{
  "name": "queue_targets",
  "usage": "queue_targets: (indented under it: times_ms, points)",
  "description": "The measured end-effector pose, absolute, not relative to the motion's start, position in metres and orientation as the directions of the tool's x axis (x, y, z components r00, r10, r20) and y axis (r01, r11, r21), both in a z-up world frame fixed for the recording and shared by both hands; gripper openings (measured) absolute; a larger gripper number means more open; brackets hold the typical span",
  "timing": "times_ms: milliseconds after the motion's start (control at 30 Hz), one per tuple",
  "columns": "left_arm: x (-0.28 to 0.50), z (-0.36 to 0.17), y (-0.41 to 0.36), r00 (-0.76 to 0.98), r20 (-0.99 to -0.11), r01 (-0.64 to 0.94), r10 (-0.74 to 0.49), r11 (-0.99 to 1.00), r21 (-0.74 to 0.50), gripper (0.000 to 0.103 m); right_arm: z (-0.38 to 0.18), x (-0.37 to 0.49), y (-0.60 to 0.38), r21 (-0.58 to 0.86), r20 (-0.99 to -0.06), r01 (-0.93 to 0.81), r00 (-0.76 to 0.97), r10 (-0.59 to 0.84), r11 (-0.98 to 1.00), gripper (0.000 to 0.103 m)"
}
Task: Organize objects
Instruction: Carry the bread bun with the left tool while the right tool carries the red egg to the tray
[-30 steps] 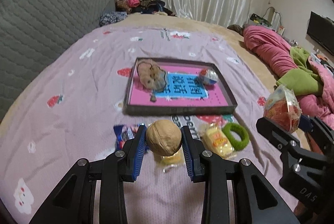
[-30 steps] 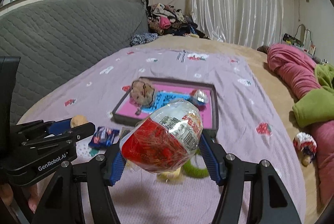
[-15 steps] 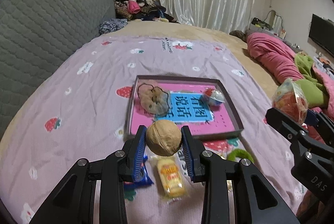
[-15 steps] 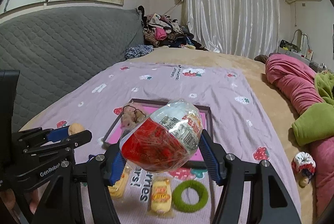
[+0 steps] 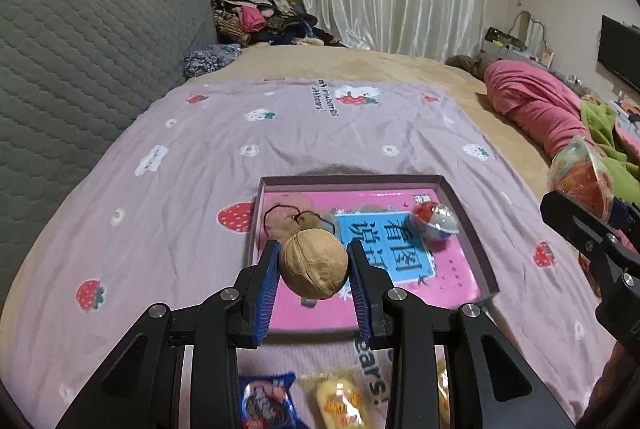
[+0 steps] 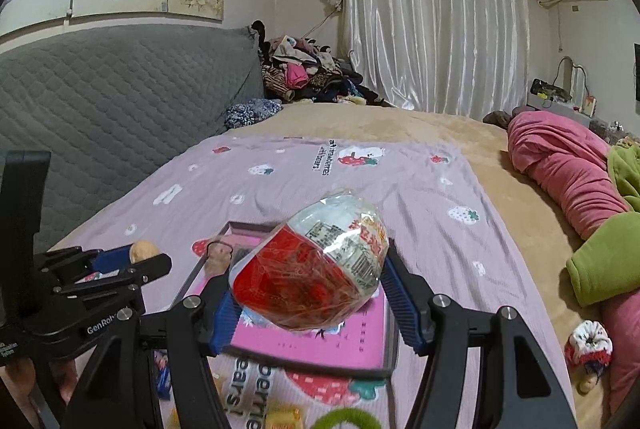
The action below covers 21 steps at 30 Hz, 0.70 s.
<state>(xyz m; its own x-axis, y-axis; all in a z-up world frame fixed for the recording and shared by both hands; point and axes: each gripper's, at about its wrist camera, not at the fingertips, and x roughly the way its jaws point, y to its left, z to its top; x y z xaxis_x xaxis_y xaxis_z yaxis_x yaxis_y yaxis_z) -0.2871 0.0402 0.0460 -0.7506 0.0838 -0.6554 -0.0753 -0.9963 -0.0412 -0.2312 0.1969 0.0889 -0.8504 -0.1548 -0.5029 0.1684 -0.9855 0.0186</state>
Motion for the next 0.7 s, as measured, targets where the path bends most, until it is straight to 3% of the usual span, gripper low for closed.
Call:
queue_targets:
  times_ms: [300, 700]
  points:
    - [-0.327, 0.015, 0.043, -0.742, -0.664, -0.069, 0.093, -0.996, -0.063, 0.035, 0.053, -0.264, 0.195, 0.029, -0.52, 0.164, -0.84, -0.155, -0.986, 0.065]
    - [-0.36, -0.052, 0.035, -0.708, -0.7, -0.047, 0.092, -0.995, -0.084, 0.035, -0.026, -0.302, 0.2, 0.03, -0.618, 0.17, -0.771, -0.152, -0.985, 0.065]
